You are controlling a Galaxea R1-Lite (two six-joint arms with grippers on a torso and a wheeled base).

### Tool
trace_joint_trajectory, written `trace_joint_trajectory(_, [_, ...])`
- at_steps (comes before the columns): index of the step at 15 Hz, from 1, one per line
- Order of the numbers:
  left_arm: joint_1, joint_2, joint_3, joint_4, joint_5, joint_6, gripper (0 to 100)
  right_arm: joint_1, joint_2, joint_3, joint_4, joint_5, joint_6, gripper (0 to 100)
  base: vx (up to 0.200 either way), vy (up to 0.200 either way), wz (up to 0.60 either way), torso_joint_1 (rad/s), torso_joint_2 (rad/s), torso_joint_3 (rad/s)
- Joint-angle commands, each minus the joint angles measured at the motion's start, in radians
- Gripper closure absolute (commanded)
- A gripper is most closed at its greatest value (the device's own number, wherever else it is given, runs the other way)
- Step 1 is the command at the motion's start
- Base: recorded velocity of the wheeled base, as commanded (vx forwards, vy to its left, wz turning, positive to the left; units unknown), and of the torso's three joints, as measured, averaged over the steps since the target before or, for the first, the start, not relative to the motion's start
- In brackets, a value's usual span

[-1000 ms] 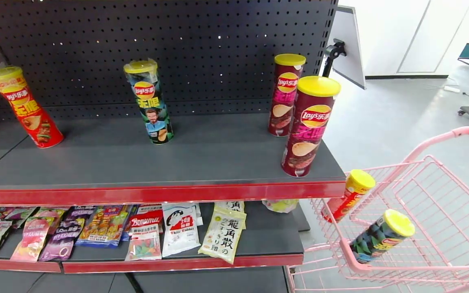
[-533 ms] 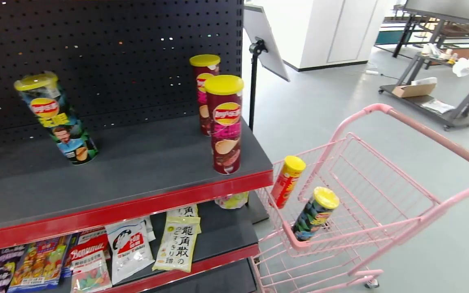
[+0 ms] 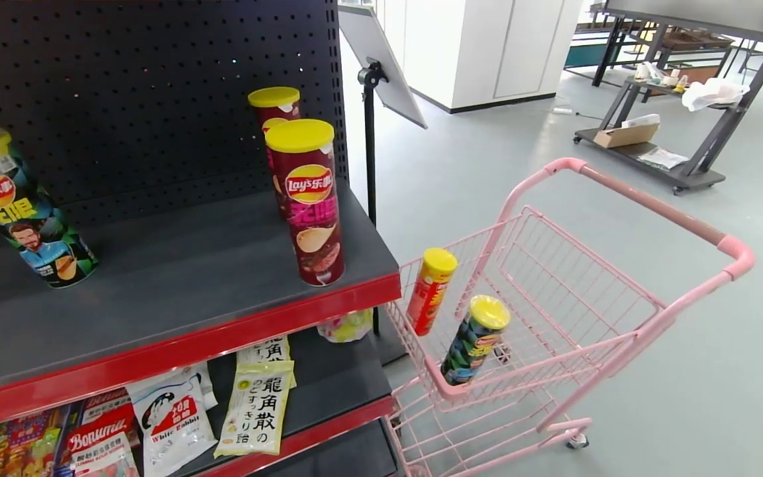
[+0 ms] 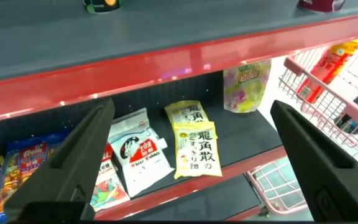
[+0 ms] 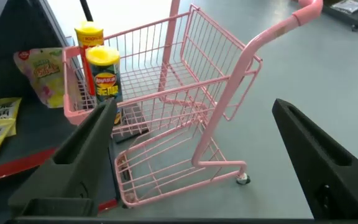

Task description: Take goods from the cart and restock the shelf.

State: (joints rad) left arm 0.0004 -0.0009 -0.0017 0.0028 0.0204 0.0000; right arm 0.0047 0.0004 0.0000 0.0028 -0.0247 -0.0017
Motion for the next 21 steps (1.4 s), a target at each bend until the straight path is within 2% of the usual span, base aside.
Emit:
trace_joint_trajectory(1, [0.000,0.001,0.000,0.000,0.001,0.000,0,-0.002,0.001,0.000,0.000,0.000,0.002,0,0.000,0.000,0.00,-0.134,0.36,0.222])
trace_joint_trajectory(15, [0.000,0.001,0.000,0.000,0.001,0.000,0,-0.002,0.001,0.000,0.000,0.003,-0.001,0,0.000,0.000,0.00,-0.163,0.48,0.316])
trace_joint_trajectory(19, [0.000,0.001,0.000,0.000,0.000,0.000,0,0.006,0.035,-0.002,0.000,0.014,-0.015,0,0.000,0.000,0.00,-0.031,0.11,0.086])
trace_joint_trajectory(20, [0.000,0.001,-0.001,0.000,0.000,0.000,0,0.009,0.047,-0.075,-0.004,0.026,-0.006,0,0.000,0.000,0.00,0.000,0.00,0.000])
trace_joint_trajectory(21, [0.000,0.001,0.000,0.000,0.000,0.002,0,0.021,0.185,-0.219,0.006,0.028,0.035,0,0.000,0.000,0.00,0.000,0.00,0.000])
